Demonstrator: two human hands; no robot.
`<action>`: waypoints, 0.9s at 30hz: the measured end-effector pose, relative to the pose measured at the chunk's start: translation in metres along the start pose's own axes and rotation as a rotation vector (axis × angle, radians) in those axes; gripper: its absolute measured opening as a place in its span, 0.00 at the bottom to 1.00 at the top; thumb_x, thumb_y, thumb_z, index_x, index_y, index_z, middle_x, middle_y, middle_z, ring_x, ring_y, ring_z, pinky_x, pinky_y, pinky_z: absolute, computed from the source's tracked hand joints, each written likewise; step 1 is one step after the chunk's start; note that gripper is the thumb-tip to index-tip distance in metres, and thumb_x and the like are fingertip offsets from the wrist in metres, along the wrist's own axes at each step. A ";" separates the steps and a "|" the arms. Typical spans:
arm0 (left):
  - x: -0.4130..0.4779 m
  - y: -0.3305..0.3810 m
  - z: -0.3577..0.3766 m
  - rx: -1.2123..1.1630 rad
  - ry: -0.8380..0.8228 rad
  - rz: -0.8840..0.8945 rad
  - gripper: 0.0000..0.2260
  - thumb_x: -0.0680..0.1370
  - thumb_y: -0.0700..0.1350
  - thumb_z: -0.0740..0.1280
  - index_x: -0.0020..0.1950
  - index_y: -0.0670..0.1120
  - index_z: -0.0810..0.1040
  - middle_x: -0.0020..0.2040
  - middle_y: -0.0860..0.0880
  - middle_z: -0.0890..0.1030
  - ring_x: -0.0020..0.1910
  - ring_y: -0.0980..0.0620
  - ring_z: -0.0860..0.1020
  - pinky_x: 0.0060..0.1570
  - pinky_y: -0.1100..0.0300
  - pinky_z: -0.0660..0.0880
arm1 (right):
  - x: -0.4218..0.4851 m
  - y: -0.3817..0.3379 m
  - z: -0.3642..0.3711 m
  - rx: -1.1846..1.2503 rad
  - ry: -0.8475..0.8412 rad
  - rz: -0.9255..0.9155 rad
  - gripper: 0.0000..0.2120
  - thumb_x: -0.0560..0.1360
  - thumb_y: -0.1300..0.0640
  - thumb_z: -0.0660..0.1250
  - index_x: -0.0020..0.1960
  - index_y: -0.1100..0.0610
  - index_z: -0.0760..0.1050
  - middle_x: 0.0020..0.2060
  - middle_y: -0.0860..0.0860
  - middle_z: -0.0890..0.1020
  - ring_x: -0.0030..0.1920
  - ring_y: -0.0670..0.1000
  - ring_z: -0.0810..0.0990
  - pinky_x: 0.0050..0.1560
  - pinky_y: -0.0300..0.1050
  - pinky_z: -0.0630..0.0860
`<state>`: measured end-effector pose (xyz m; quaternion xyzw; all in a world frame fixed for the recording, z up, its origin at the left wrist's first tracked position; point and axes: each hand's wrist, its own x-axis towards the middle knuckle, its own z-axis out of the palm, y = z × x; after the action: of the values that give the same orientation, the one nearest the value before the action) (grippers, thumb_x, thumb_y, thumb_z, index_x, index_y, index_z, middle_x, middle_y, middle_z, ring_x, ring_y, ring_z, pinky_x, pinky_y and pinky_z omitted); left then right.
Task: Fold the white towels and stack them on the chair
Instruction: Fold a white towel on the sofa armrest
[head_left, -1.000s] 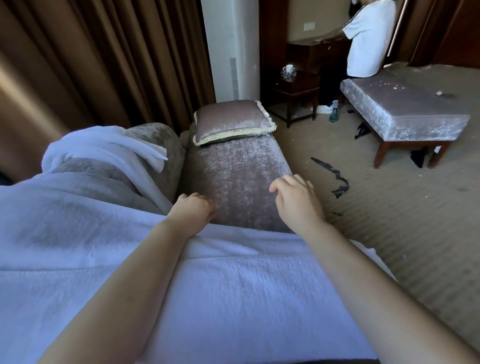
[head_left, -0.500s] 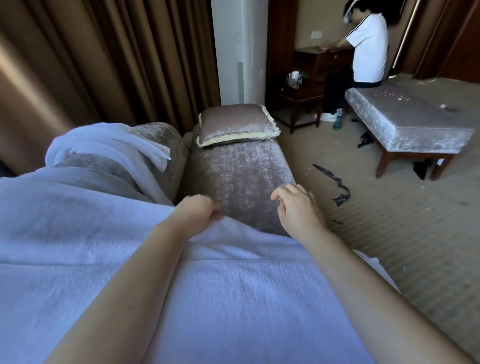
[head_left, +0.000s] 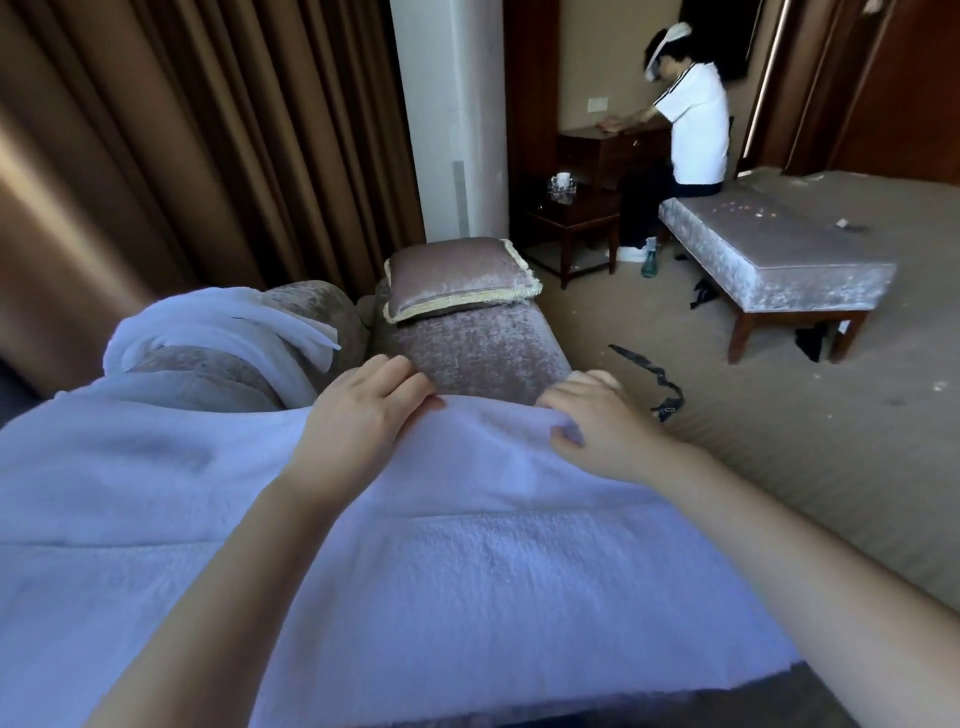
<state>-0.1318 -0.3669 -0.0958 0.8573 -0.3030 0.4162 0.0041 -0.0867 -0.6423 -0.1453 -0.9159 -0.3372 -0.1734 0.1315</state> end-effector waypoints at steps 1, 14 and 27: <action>-0.003 0.000 -0.008 -0.001 0.008 -0.008 0.19 0.83 0.48 0.54 0.43 0.41 0.80 0.37 0.46 0.74 0.36 0.46 0.73 0.34 0.54 0.71 | -0.008 0.008 -0.005 -0.068 0.008 -0.017 0.02 0.71 0.56 0.66 0.43 0.54 0.74 0.35 0.46 0.73 0.44 0.52 0.73 0.54 0.48 0.64; -0.053 0.063 -0.068 -0.026 -0.006 0.131 0.15 0.81 0.47 0.61 0.40 0.42 0.79 0.35 0.48 0.74 0.32 0.49 0.74 0.25 0.55 0.70 | -0.162 -0.008 -0.058 -0.363 0.500 0.212 0.06 0.69 0.66 0.64 0.39 0.57 0.76 0.34 0.49 0.77 0.41 0.53 0.68 0.43 0.43 0.55; -0.139 0.097 -0.066 -0.020 -0.233 0.303 0.06 0.73 0.41 0.72 0.41 0.46 0.75 0.35 0.50 0.72 0.30 0.50 0.72 0.23 0.57 0.69 | -0.242 -0.042 -0.016 -0.368 0.408 0.089 0.11 0.65 0.70 0.61 0.39 0.56 0.75 0.38 0.50 0.77 0.41 0.55 0.73 0.43 0.48 0.66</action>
<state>-0.2947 -0.3567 -0.1761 0.8441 -0.4313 0.3071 -0.0851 -0.2904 -0.7557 -0.2237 -0.8845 -0.2262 -0.4066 0.0355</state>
